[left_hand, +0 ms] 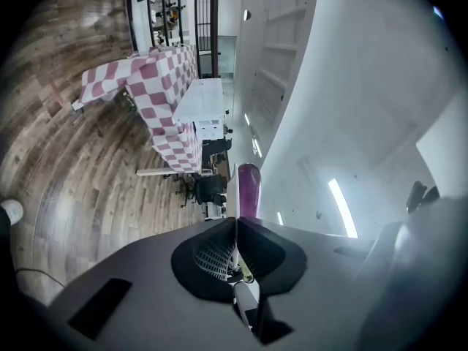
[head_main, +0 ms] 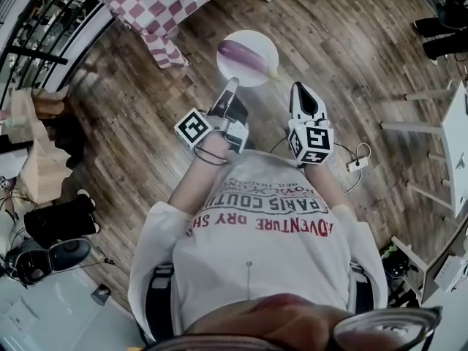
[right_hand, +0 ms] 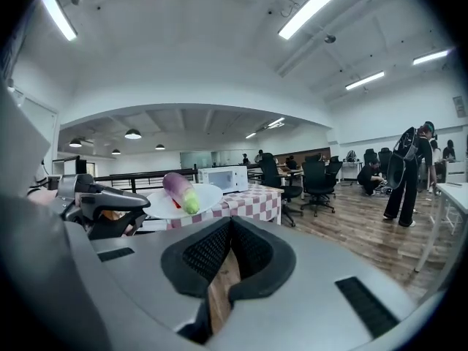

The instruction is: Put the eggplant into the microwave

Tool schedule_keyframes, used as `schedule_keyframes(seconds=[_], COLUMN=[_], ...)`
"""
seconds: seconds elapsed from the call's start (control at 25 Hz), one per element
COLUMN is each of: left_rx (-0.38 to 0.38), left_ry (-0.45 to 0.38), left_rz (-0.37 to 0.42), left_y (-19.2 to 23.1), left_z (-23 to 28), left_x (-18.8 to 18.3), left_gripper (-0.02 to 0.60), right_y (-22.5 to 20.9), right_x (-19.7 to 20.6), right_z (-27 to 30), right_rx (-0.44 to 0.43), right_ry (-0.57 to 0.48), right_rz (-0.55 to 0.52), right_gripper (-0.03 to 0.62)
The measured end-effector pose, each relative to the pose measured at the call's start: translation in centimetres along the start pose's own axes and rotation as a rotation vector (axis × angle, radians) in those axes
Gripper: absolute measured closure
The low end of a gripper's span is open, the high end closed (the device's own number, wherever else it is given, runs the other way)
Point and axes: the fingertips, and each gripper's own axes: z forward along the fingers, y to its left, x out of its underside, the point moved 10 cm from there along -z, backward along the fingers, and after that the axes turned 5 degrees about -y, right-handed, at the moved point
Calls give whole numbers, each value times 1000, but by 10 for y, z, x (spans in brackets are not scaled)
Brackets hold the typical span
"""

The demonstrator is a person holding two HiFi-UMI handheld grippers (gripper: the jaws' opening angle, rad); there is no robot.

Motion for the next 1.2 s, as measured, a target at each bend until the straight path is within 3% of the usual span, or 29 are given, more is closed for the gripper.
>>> schedule_keyframes(seconds=[0.28, 0.64, 0.88, 1.2], left_rx=[-11, -45, -60, -48], left_ry=[29, -10, -93, -265], left_rz=[-12, -30, 3, 0], left_y=[10, 41, 48, 49], left_z=[76, 156, 240, 384], left_x=[-77, -116, -121, -114], left_gripper=[552, 552, 552, 552], right_y=[7, -28, -91, -205], right_x=[-20, -19, -36, -79], right_z=[98, 199, 283, 416], right_rx=[26, -4, -80, -233], right_ry=[18, 26, 33, 24], right_rz=[-10, 1, 3, -24], right_gripper=[569, 569, 569, 569])
